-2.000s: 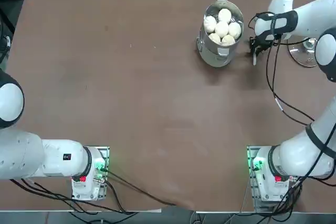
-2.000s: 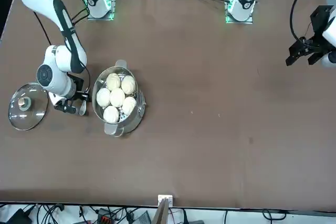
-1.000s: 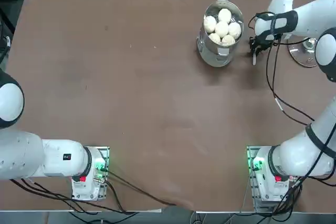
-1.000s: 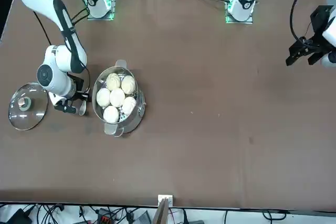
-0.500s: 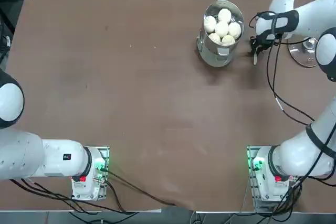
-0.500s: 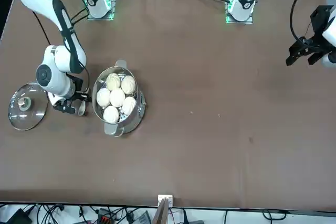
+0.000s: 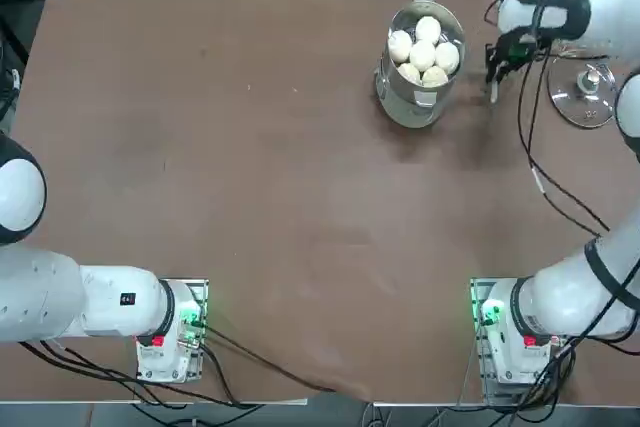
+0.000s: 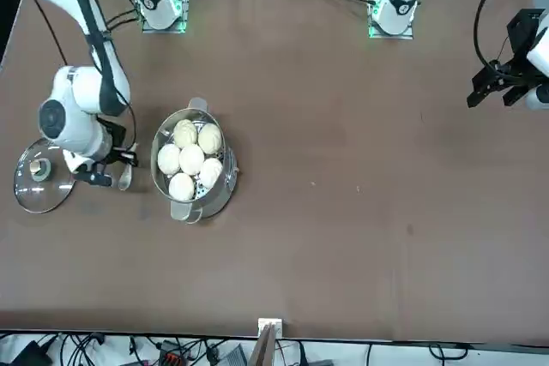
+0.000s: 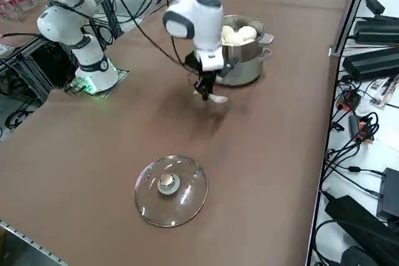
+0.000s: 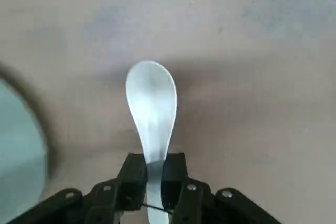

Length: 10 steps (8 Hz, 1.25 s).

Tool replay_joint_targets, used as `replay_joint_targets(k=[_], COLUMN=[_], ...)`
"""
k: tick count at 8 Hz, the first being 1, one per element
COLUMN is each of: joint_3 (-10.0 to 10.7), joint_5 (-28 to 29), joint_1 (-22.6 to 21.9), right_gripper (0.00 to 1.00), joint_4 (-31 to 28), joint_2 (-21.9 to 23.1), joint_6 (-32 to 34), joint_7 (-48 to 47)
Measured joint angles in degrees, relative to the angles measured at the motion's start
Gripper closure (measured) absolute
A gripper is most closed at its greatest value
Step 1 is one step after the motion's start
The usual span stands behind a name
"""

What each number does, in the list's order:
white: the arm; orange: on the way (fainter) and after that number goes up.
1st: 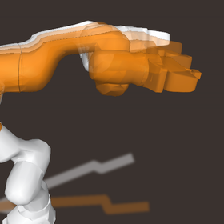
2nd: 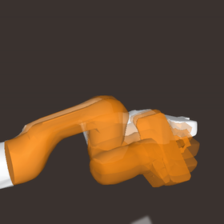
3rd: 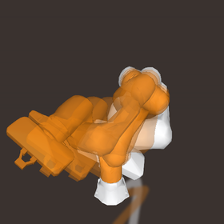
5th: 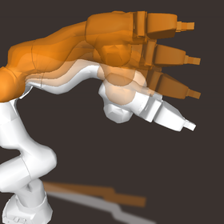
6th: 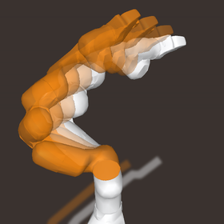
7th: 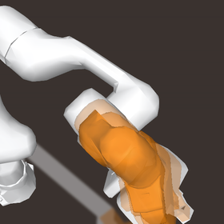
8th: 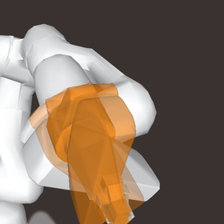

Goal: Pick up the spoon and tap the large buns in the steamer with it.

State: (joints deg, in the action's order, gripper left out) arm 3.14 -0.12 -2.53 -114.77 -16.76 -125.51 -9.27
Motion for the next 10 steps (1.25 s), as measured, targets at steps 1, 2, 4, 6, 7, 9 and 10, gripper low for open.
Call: replay_joint_targets(k=[1, 2, 4, 6, 7, 9, 10], joint_3=[-0.24, -0.59, -1.09, -1.38, -1.46, -1.54, -1.54], joint_5=[0.03, 0.44, 3.07, 5.80, 6.19, 7.65, 9.09], joint_1=[-0.44, -1.61, -5.69, -10.94, -13.56, -17.26, -18.25], right_gripper=[0.81, 0.81, 0.81, 0.81, 0.81, 0.81, 0.81], joint_4=[3.68, 7.89, 15.84, 18.77, 18.78, 18.78, 18.79], joint_2=[2.60, 4.74, 6.80, 6.64, 6.11, 4.05, 3.05], joint_6=[6.77, 13.65, 24.02, 26.37, 26.38, 26.32, 26.09], joint_7=[0.00, -0.24, -4.28, -10.57, -13.33, -16.70, -17.21])
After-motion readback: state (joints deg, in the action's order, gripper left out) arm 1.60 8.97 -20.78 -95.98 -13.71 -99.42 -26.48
